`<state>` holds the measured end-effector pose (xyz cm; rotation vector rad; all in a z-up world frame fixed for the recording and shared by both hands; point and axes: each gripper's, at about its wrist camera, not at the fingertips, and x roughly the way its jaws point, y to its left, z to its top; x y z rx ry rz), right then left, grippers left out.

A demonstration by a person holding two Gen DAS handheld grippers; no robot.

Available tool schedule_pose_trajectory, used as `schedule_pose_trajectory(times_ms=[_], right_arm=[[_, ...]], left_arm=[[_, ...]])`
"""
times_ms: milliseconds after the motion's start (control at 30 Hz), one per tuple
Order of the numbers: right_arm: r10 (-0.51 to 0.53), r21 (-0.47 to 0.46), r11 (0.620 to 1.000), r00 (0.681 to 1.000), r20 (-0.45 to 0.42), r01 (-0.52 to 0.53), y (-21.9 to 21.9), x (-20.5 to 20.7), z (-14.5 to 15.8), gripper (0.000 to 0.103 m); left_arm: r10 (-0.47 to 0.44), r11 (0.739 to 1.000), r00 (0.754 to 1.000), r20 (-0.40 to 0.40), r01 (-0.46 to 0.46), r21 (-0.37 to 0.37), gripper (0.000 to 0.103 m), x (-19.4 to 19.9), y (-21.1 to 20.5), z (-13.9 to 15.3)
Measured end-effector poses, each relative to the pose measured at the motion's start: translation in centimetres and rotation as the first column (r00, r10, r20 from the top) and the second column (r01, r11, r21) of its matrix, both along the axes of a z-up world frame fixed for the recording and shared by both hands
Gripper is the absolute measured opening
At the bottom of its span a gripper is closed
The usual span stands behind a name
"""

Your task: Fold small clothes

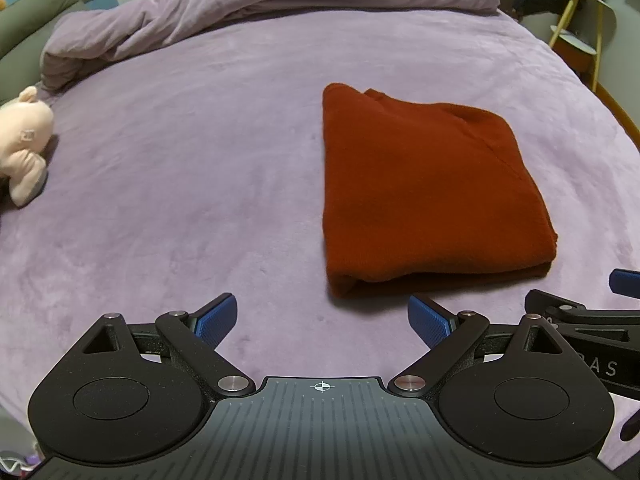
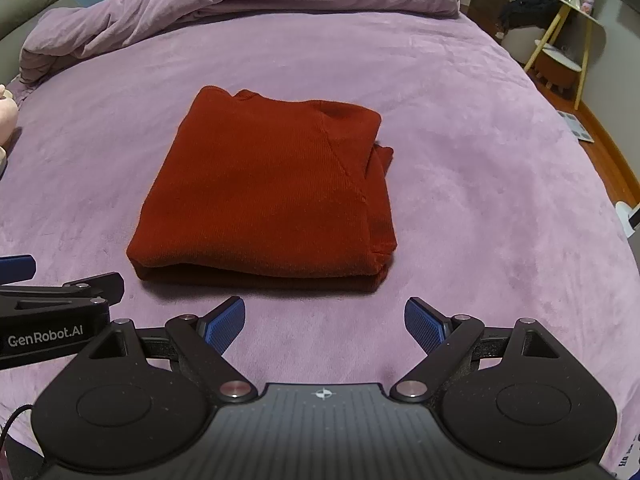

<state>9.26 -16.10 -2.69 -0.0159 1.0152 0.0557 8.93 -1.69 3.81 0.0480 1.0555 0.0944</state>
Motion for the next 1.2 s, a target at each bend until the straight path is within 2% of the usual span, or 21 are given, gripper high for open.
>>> schedule_pose_trajectory(times_ms=[600,900,1200], right_arm=[[-0.001,-0.002,1.000,1.000,0.002,0.001,0.09,-0.17,-0.06,0.088],[-0.006,-0.001,1.000,1.000,0.003,0.006,0.13,-0.22,-0.08,0.088],[-0.016,-0.002,1.000,1.000,0.006,0.016,0.08,-0.28,0.05,0.088]], left_arm=[[-0.006,1.000,1.000,0.007,0.007,-0.006,0.096,0.14,0.27,-0.27],[-0.007,0.999,1.000,-0.001,0.007,0.043,0.096,0.00,-0.22,-0.56],[-0.019,0.999,1.000,0.000,0.019,0.042,0.096,-0.31,-0.37,-0.31]])
